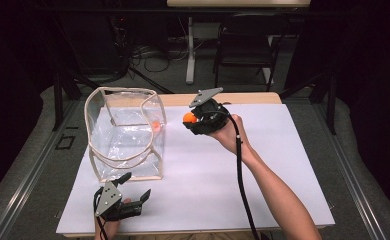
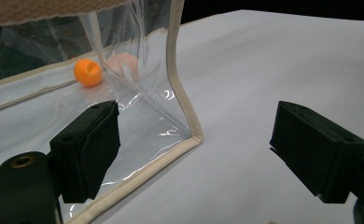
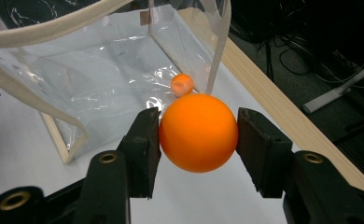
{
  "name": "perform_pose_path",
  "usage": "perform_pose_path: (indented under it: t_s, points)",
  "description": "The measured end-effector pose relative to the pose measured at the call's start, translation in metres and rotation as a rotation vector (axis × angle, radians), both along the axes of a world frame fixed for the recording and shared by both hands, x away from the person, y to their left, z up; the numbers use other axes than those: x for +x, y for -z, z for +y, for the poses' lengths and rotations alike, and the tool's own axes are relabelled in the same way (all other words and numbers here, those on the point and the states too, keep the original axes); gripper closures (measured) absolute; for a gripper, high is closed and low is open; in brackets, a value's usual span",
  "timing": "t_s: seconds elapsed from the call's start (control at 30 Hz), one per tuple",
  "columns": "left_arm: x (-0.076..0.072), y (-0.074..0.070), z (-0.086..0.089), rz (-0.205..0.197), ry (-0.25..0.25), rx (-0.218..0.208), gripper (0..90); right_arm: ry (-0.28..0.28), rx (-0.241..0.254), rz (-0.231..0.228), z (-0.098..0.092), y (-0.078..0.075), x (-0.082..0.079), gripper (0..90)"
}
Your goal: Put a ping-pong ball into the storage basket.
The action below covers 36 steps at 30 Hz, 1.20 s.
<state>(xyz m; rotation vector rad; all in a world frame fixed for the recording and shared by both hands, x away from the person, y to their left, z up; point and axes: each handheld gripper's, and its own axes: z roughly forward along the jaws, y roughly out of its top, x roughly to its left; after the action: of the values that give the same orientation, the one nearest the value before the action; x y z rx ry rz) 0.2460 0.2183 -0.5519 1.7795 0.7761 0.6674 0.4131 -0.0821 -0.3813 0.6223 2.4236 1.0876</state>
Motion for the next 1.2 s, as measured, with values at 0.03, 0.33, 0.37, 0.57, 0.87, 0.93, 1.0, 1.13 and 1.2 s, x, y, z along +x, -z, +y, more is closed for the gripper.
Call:
perform_pose_path:
  t_s: [0.03,0.33,0.37,0.57,0.87,0.93,1.0,1.13,1.2]
  points:
    - [0.0,0.0,0.0,0.0,0.002,0.002,15.5,-0.002,0.0,-0.002,0.0,-0.001,0.0,50.6]
    - [-0.001,0.0,0.001,0.002,-0.003,-0.006,15.5,-0.008,-0.011,-0.018,0.005,-0.009,-0.001,50.6]
    - [-0.001,0.0,0.001,0.0,-0.005,-0.005,15.5,-0.006,-0.009,-0.016,0.006,-0.011,-0.001,50.6]
    - [-0.001,0.0,0.001,-0.001,-0.003,-0.004,15.5,-0.014,-0.007,-0.02,0.01,-0.018,-0.001,50.6]
    - [0.0,-0.001,0.003,-0.005,-0.005,-0.005,15.5,-0.023,-0.018,-0.027,0.016,-0.025,0.0,50.6]
    - [0.0,-0.001,0.003,-0.005,-0.007,-0.007,15.5,-0.024,-0.017,-0.026,0.017,-0.026,0.001,50.6]
    - [-0.001,-0.001,0.002,-0.007,-0.006,-0.006,15.5,-0.023,-0.021,-0.025,0.018,-0.026,0.001,50.6]
    - [0.0,-0.001,0.002,-0.006,-0.006,-0.008,15.5,-0.025,-0.019,-0.027,0.02,-0.029,0.002,50.6]
    - [-0.001,-0.001,0.002,-0.007,-0.005,-0.009,15.5,-0.025,-0.02,-0.028,0.02,-0.03,0.002,50.6]
